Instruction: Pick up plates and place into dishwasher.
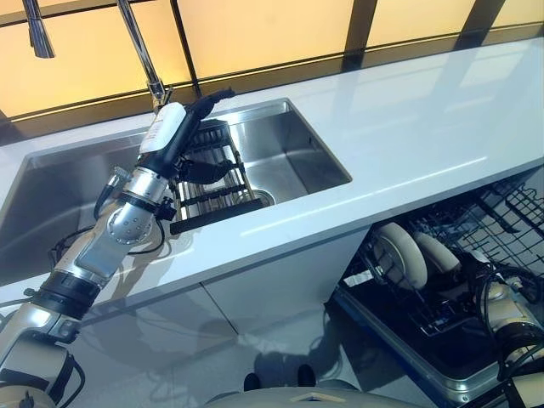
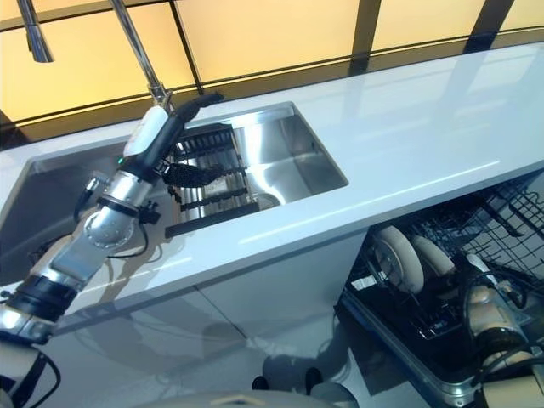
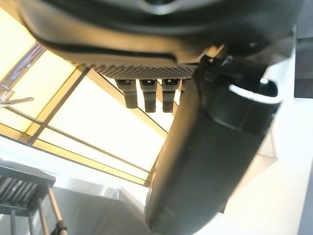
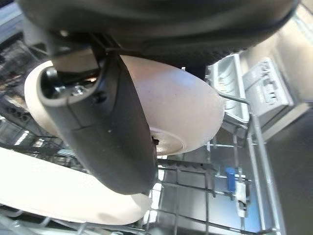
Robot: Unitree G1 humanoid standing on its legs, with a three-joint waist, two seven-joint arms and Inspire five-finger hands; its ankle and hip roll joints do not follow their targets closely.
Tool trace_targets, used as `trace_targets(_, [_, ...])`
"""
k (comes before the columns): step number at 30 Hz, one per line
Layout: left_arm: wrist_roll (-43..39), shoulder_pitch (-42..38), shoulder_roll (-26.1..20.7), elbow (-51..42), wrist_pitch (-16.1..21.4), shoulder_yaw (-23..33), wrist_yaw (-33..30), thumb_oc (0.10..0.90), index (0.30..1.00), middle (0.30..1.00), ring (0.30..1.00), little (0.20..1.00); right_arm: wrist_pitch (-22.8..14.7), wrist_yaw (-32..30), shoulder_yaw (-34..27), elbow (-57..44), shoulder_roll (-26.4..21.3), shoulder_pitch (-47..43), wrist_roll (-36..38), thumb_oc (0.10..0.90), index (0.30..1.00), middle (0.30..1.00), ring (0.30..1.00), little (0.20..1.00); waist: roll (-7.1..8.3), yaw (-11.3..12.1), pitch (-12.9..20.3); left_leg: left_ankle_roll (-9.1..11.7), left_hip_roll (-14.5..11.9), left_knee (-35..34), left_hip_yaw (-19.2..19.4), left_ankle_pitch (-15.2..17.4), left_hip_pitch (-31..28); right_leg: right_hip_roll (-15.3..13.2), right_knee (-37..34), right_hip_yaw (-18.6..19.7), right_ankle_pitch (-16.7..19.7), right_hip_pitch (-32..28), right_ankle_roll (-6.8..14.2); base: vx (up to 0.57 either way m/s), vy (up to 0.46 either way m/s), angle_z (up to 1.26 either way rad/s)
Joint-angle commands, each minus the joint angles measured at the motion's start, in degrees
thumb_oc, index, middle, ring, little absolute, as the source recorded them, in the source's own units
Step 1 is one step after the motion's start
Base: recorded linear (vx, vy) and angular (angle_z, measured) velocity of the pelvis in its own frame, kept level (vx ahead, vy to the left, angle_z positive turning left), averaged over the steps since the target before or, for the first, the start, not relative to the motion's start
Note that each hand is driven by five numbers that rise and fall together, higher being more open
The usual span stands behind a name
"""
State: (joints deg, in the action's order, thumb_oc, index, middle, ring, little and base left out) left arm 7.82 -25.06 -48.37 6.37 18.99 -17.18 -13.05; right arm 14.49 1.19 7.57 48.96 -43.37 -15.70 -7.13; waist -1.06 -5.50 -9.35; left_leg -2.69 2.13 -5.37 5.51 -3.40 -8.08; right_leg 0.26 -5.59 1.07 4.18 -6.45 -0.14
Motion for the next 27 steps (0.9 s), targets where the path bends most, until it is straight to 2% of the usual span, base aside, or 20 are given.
trace_targets(1, [-3.45, -12.08, -1.24, -1.86, 3.99, -0.73, -2.11, 0.8, 0.9, 0.9, 0.9, 0.9, -1.39, -0.88, 0.43, 1.35, -3.91, -4.36, -2.07, 0.226, 0.408, 0.408, 0.408, 0.326, -0.13, 0.77, 4.68, -0.31, 1.41, 0.37, -1.52, 8.78, -1.51, 2.7, 0.59, -2.4, -5.35, -2.34, 1.36, 0.0, 0.0, 0.0])
trace_targets(2, [-3.49, -11.88, -1.41, -2.04, 4.2, -0.5, -2.29, 0.8, 0.9, 0.9, 0.9, 0.9, -1.08, -1.32, -0.07, 1.4, -4.08, -3.46, -2.07, 0.8, 0.9, 0.9, 0.9, 0.9, -0.12, 0.63, 4.56, -0.3, 1.32, 0.37, -1.37, 8.84, -1.66, 2.72, 0.59, -2.47, -5.42, -2.44, 1.33, 0.0, 0.0, 0.0])
trace_targets(16, [-2.68, -9.13, -1.12, -2.65, 5.23, 1.73, -2.66, 0.8, 0.9, 0.9, 0.9, 0.9, -3.52, -3.83, -4.82, -8.74, -6.61, 2.58, -1.77, 0.8, 0.9, 0.9, 0.9, 0.9, 0.24, -0.97, 4.54, -0.14, 1.03, 0.37, -0.31, 9.01, -1.99, 3.06, 0.59, -1.31, -5.37, -2.51, 1.36, 0.0, 0.008, 0.0])
trace_targets(18, [-2.14, -7.63, -0.71, -3.02, 5.47, 2.76, -2.64, 0.8, 0.9, 0.9, 0.9, 0.9, -5.94, -5.3, -8.58, -12.32, -7.08, 5.47, 0.31, 0.8, 0.9, 0.9, 0.9, 0.9, 0.36, -1.74, 4.6, -0.23, 0.93, 0.37, 0.19, 9.16, -2.19, 3.21, 0.59, -0.77, -5.34, -2.54, 1.37, 0.01, 0.055, 0.0])
trace_targets(21, [-1.75, -6.26, -0.44, -3.43, 5.36, 3.74, -2.76, 0.8, 0.9, 0.9, 0.9, 0.9, -7.78, -6.77, -11.99, -15.46, -6.77, 8.56, -0.31, 0.8, 0.9, 0.9, 0.9, 0.9, 0.39, -2.44, 4.81, -0.3, 0.85, 0.37, 0.63, 9.24, -2.26, 3.34, 0.59, -0.27, -5.29, -2.42, 1.43, 0.01, 0.038, -0.08])
trace_targets(27, [-1.33, -5.6, 0.04, -2.77, 5.9, 4.15, -3.2, 0.8, 0.9, 0.9, 0.9, 0.9, -9.52, -7.89, -14.44, -17.08, -7.23, 10.41, -1.24, 0.8, 0.9, 0.9, 0.9, 0.9, 0.49, -3.11, 4.97, -0.35, 0.73, 0.37, 1.23, 9.42, -2.41, 3.45, 0.59, 0.3, -5.28, -2.36, 1.52, 0.0, 0.022, -0.08])
